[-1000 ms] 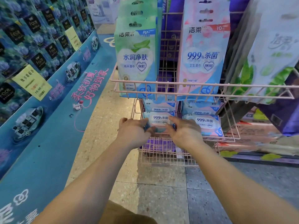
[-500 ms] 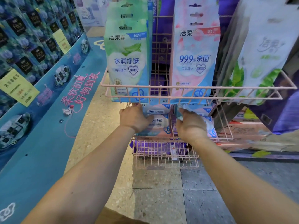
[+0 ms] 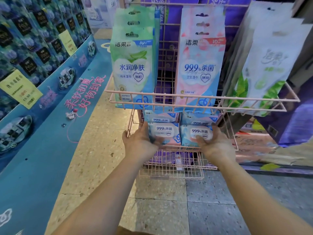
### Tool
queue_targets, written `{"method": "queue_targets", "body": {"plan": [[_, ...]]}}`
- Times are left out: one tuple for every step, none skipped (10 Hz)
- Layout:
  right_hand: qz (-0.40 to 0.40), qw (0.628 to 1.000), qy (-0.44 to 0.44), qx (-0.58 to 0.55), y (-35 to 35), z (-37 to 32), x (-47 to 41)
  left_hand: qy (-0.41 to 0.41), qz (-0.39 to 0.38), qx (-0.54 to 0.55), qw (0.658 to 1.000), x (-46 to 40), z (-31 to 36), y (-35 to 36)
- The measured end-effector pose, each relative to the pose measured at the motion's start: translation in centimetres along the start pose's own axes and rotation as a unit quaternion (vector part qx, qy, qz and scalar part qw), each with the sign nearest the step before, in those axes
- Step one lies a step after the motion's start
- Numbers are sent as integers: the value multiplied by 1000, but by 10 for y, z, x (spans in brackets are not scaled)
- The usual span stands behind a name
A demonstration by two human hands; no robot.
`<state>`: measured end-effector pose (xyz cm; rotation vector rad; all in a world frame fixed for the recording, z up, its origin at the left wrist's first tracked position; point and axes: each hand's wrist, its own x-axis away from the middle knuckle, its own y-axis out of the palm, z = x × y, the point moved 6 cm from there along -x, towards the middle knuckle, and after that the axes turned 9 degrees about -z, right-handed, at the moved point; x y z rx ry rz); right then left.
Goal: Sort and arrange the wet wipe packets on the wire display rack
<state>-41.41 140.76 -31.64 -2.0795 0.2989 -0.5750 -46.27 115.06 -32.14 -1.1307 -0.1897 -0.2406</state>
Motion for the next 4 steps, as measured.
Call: {"method": "queue_targets", "body": {"plan": [[-22,999,15,22,0,1,-2,2,-39,-38,999,-1,-2,-2],[4,996,-14,83,0,-6,11,34,-85,-80,993,2,0,-3],[22,998,-11,52,-2,-8,43,49,-89,-73,992,9,-6,-20],[35,999,29,28,4,-16,84,105,-78,-99,986,29,-10,-39]]}}
